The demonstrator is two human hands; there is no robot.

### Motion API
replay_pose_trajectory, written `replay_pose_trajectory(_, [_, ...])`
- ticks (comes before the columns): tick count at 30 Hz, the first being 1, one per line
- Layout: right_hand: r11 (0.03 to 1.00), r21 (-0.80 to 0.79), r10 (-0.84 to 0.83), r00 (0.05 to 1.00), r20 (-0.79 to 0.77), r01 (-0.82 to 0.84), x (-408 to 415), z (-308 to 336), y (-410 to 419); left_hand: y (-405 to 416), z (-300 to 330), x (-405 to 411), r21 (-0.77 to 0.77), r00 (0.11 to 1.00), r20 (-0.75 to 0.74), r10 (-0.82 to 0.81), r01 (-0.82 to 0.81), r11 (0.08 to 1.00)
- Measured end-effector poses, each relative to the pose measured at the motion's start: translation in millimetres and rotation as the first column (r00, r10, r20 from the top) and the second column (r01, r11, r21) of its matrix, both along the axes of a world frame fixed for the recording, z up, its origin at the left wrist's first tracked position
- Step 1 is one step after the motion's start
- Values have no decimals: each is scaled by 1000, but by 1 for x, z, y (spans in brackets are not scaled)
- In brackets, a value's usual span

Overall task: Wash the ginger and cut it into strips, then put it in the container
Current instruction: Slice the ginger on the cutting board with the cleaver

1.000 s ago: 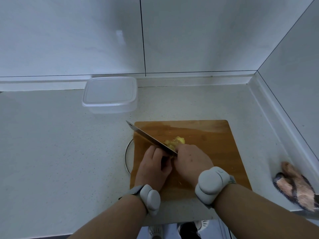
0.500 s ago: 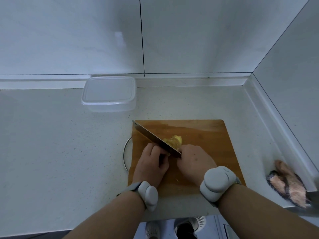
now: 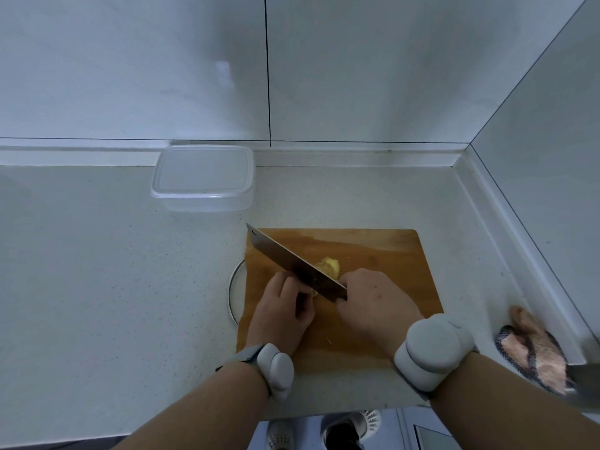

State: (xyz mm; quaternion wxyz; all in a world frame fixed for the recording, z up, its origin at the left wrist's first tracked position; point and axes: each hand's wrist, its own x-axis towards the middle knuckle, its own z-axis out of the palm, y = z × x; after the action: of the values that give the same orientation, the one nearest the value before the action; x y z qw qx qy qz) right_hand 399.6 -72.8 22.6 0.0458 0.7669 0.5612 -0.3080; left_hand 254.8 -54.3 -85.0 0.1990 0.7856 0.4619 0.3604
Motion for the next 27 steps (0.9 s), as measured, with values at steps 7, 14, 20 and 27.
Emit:
replay_pose_trajectory(7, [998,28,52,996,79,-55,-6,-3,-1,1,-3,-1,13,999,42,5,-6,1000])
replay_pose_trajectory(14, [998,23,50,996,80,-52,-9,-9,3,1,-3,-2,5,998,57,-24,24,1000])
replay_pose_trajectory(20, [999,6,40,998,56,-41,-8,-22,4,1,-3,-1,10,999,51,-17,16,1000])
replay_pose_trajectory(27, [999,29,41,999,12,-41,-5,-25,3,2,-5,-2,-25,994,105,-1,4,1000])
